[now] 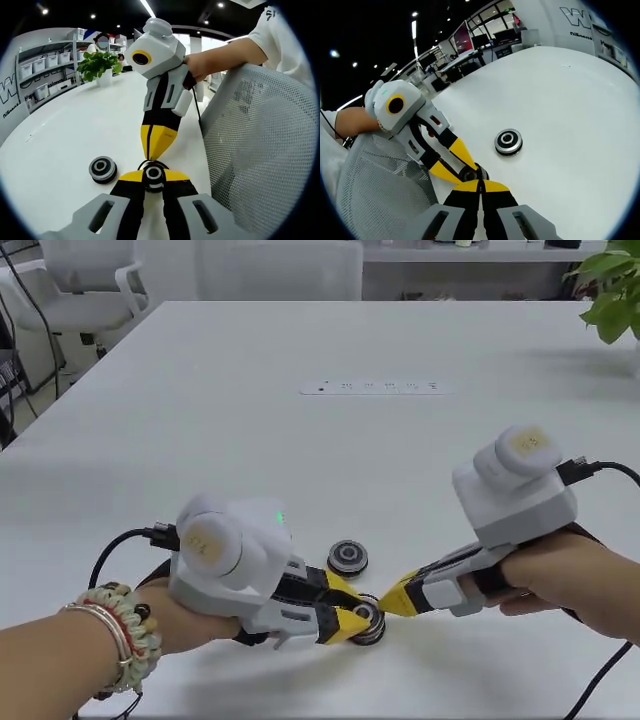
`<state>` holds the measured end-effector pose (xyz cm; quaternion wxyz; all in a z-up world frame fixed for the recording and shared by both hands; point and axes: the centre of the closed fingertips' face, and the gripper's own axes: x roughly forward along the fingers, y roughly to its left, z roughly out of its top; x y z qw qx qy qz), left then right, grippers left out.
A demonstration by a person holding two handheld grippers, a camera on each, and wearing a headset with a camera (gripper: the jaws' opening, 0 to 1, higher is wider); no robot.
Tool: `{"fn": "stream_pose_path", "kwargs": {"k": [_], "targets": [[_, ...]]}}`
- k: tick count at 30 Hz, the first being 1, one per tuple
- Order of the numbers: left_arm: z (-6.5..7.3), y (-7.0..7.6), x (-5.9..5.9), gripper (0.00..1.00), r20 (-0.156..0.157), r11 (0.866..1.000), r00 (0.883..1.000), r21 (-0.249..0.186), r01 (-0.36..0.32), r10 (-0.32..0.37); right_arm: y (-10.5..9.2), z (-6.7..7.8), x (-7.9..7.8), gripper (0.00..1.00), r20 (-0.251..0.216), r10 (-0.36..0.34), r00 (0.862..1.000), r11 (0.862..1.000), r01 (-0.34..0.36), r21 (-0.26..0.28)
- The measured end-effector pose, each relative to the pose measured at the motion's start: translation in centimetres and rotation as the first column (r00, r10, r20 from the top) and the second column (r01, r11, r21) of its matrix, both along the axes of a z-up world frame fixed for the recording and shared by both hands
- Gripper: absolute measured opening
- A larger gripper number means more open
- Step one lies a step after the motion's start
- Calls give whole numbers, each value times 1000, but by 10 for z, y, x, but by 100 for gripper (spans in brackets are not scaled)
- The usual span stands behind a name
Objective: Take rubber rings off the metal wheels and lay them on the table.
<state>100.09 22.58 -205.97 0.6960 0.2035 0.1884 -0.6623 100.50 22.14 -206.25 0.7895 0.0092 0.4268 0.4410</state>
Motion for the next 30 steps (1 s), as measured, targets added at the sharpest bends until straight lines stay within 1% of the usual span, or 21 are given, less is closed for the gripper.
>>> {"fn": "stream_pose_path", "kwargs": {"k": [5,6,7,8,9,11,12,13,14,16,20,24,25,29,30], "targets": [[0,0,-1,7,2,1000,1000,27,10,-10,-1,-2,0,0,2,10,1000,1000,-10,-4],[0,0,-1,8,6,999,1000,32,11,-11,-1,-2,0,0,2,11,1000,1000,-11,-4],[1,0,0,9,17,999,1000,37,11,-12,-1,-2,0,0,2,12,1000,1000,-12,-4],[1,0,-1,12,25,999,999,42,25,-26,-1,-2,0,0,2,11,1000,1000,-11,-3],[2,1,-2,12,22,999,999,44,26,-27,-1,-2,0,0,2,12,1000,1000,-12,-2],[3,0,-3,13,27,999,999,43,28,-29,-1,-2,0,0,3,12,1000,1000,-12,-4],[5,0,-4,15,30,999,999,41,35,-36,-1,-2,0,0,3,12,1000,1000,-12,-5],[6,-1,-5,18,26,998,999,38,40,-41,-1,-2,0,0,3,12,1000,1000,-12,-5],[7,-1,-5,22,28,999,999,35,38,-39,-2,-2,0,0,4,11,1000,1000,-11,-6],[11,-2,-4,28,41,999,998,34,42,-43,-2,-2,0,0,5,10,1000,1000,-10,-5],[20,-2,-5,34,55,998,997,25,52,-54,-3,-1,2,0,8,1,1000,1000,-1,1],[27,-2,-7,41,50,998,997,10,58,-58,-4,-2,2,0,6,0,1000,1000,0,0],[30,-2,-8,43,42,998,997,9,61,-61,-5,-1,3,0,7,-3,1000,1000,3,1],[37,1,-9,49,42,997,997,11,70,-70,-7,1,4,0,10,-15,1000,1000,15,9],[41,1,-9,51,34,998,997,5,65,-65,-7,1,4,0,10,-17,1000,1000,17,10]]}}
